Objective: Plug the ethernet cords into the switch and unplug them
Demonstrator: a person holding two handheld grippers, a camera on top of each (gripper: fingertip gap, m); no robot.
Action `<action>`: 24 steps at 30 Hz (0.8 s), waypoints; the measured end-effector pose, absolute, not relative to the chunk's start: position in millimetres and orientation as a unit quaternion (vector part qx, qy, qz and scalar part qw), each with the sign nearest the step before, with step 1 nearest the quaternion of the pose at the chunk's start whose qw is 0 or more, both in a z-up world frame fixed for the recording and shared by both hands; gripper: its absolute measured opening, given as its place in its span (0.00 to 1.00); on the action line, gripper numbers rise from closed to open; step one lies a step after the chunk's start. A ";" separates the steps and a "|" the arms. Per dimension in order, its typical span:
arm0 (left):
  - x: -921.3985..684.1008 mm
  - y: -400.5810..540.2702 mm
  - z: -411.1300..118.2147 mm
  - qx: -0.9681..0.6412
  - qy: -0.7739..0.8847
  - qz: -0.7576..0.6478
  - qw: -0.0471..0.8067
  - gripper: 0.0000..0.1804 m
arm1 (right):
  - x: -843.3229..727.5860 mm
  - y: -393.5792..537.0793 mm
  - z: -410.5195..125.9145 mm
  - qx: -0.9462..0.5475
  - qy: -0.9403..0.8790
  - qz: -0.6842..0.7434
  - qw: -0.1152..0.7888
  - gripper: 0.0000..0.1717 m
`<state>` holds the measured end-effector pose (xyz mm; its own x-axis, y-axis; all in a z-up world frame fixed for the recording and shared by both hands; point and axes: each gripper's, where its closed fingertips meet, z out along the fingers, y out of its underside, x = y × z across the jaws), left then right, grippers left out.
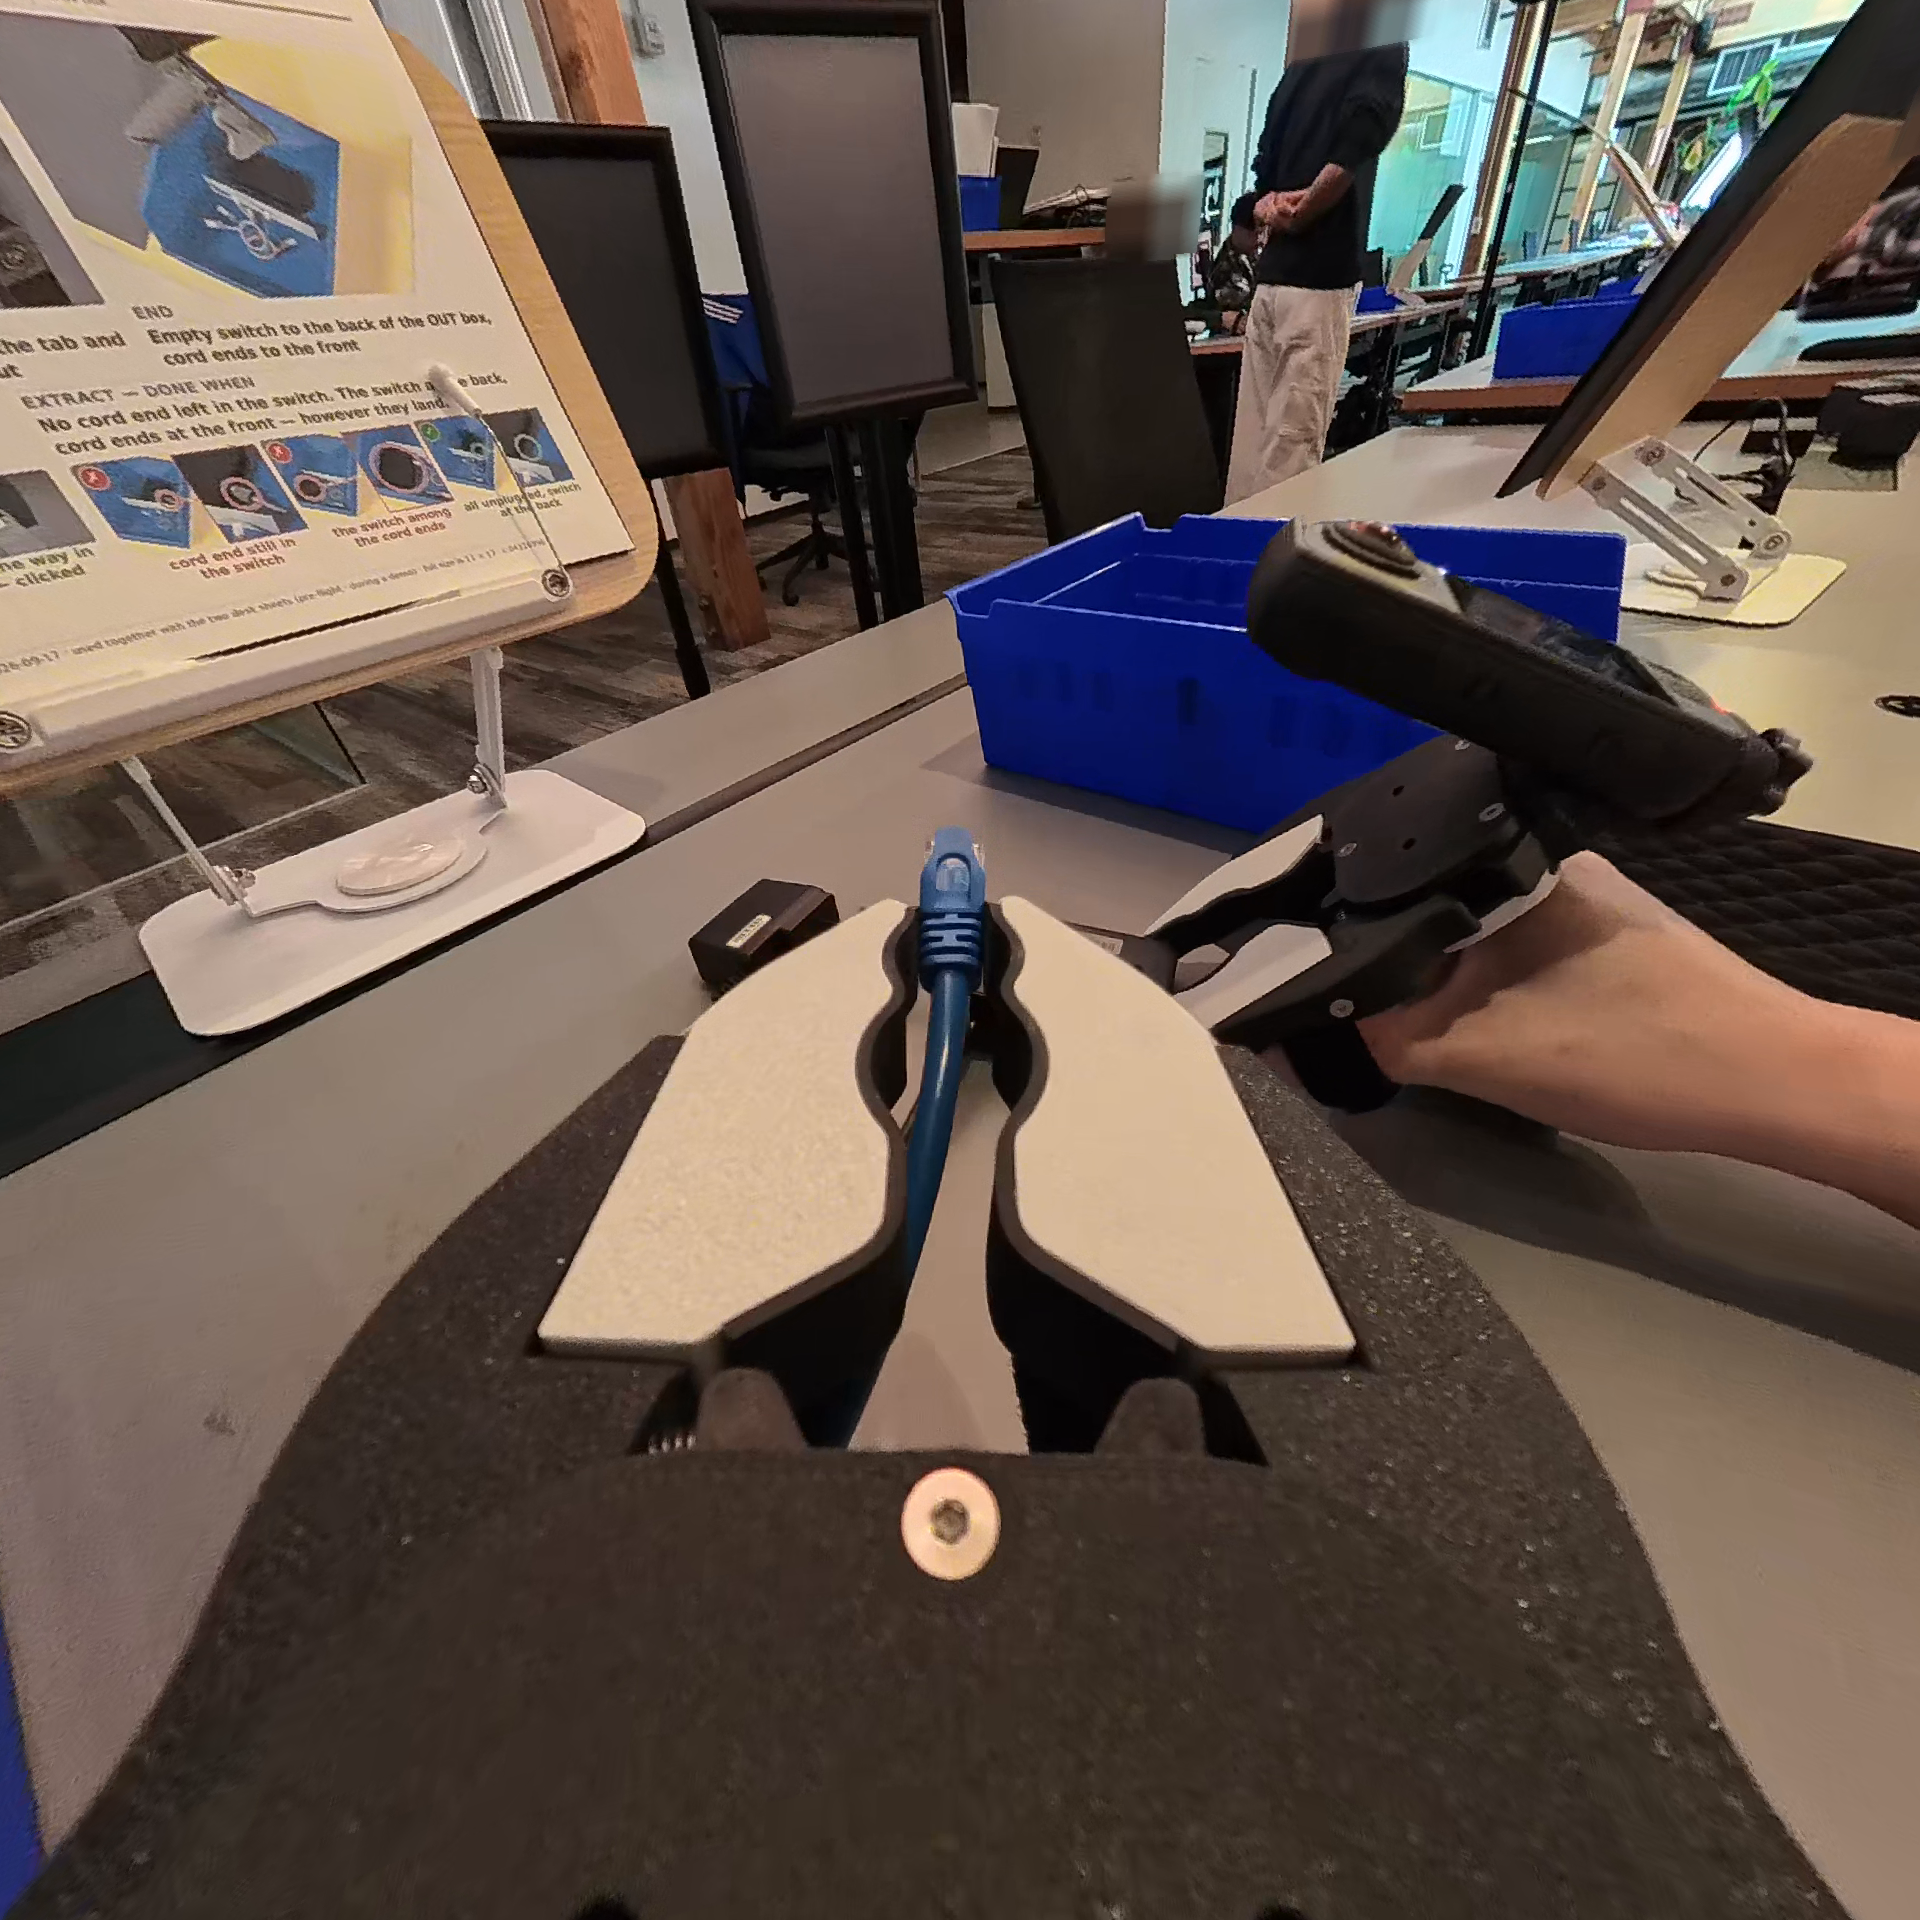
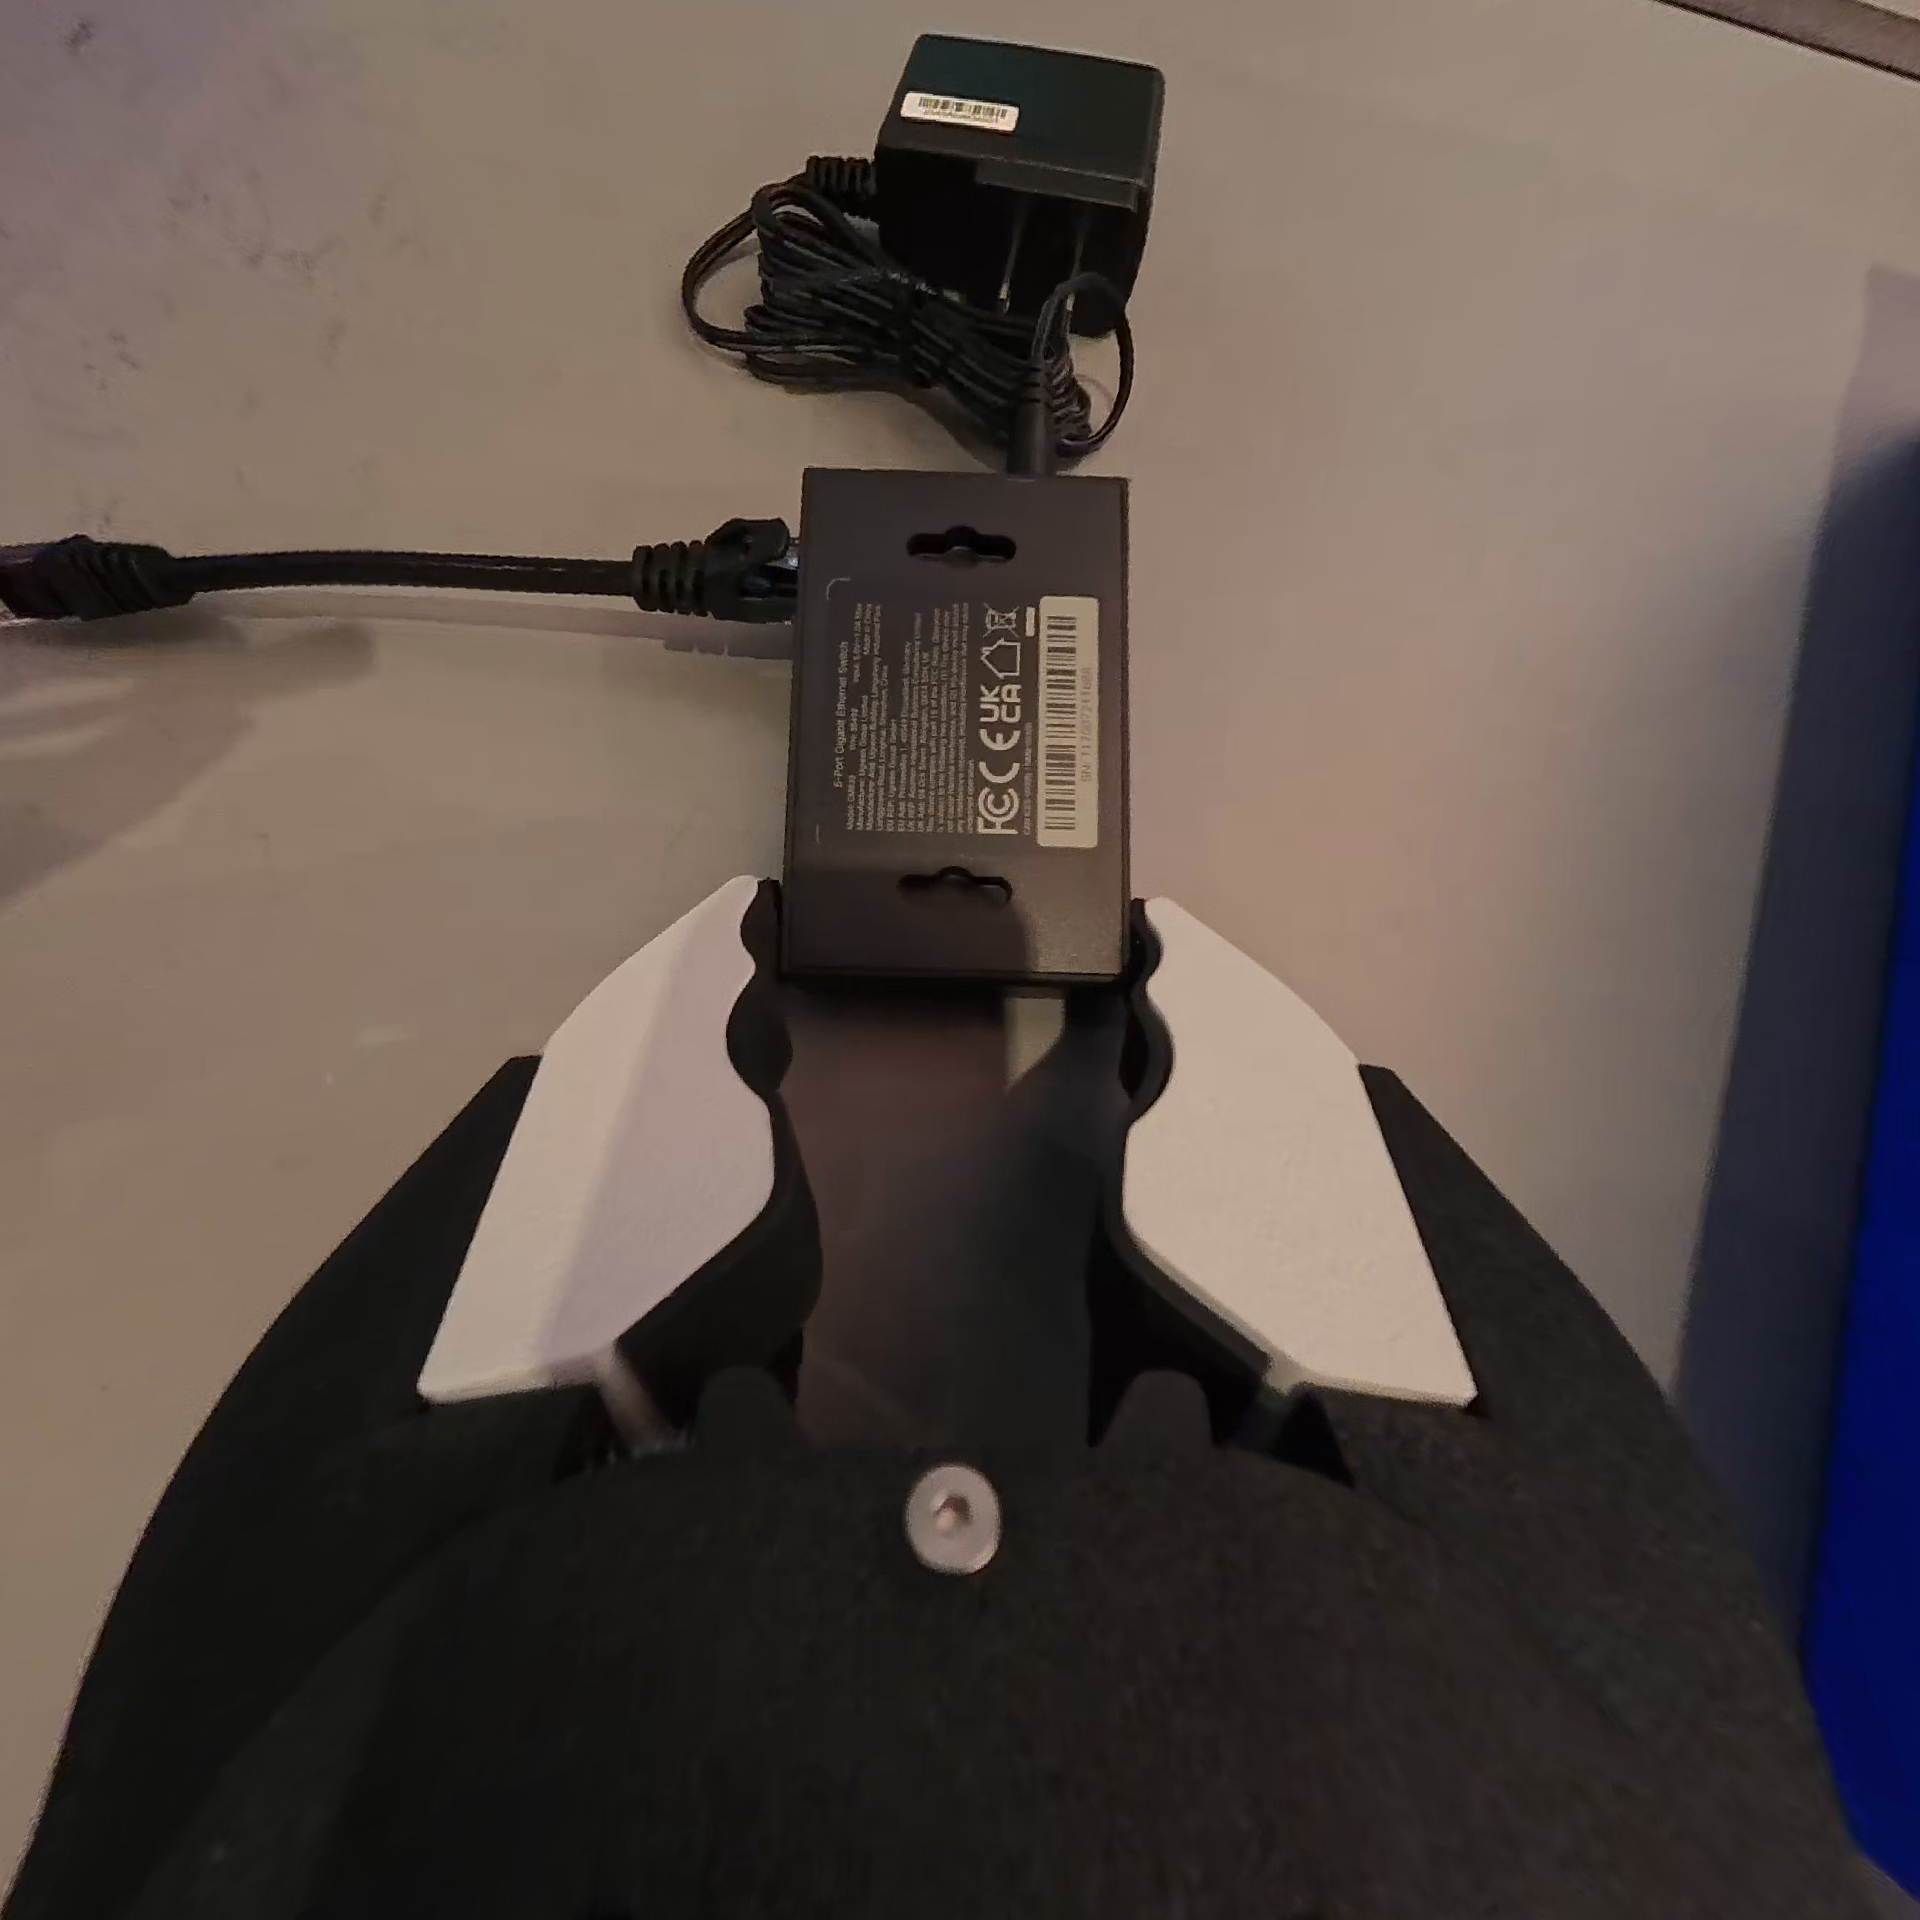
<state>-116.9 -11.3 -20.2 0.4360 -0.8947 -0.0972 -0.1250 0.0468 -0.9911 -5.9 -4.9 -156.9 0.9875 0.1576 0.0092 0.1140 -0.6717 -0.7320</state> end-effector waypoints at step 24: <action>-112.7 -24.8 -14.8 -0.593 0.440 -0.330 0.589 0.06 | -27.8 -21.9 -129.8 -0.867 0.068 0.420 0.258 0.36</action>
